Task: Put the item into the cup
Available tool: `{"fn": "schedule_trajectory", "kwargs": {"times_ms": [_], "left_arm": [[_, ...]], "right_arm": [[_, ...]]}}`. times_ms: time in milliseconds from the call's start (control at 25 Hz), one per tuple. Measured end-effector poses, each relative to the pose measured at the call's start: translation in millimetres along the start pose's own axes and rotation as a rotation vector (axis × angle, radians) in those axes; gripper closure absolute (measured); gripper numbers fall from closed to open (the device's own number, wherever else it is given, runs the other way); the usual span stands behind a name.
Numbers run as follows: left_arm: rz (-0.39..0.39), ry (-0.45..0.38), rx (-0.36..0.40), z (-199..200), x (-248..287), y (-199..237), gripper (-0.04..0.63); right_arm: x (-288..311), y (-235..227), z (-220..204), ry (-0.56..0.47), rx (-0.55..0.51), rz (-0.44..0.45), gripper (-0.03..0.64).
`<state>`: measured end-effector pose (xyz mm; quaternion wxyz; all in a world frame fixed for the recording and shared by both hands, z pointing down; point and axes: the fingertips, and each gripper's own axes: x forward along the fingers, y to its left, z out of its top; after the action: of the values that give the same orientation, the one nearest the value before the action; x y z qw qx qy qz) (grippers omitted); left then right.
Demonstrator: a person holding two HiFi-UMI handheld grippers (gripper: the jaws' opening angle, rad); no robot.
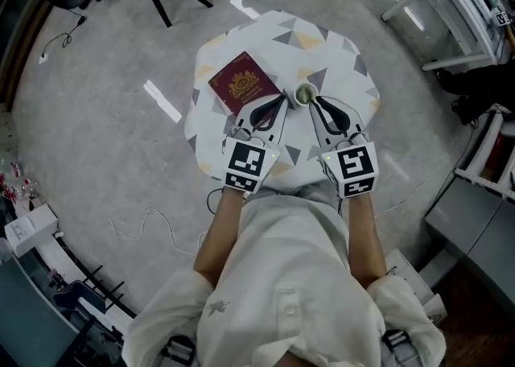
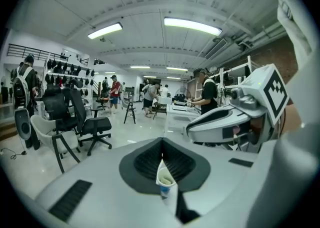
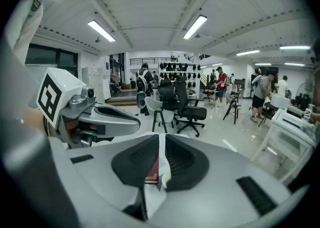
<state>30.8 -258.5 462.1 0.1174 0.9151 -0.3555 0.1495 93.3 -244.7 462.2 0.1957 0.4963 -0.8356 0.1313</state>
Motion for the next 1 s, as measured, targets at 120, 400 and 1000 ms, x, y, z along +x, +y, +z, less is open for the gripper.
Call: {"fn": "schedule_trajectory", "kwargs": {"times_ms": [120, 400, 1000], "left_arm": [[-0.024, -0.037, 0.027, 19.2, -9.5, -8.0, 0.581], [-0.05, -0.106, 0.069, 48.2, -26.9, -22.4, 0.583], [-0.068, -0.13, 0.092, 58.3, -32.1, -26.8, 0.583]], "right_arm": [[-22.6, -1.6, 16.7, -0.06, 0.0, -0.047, 0.572], [-57.2, -6.7, 32.0, -0.147, 0.024, -0.136, 0.592], [-70.6, -12.7, 37.5, -0.162, 0.018, -0.176, 0.592]]}}
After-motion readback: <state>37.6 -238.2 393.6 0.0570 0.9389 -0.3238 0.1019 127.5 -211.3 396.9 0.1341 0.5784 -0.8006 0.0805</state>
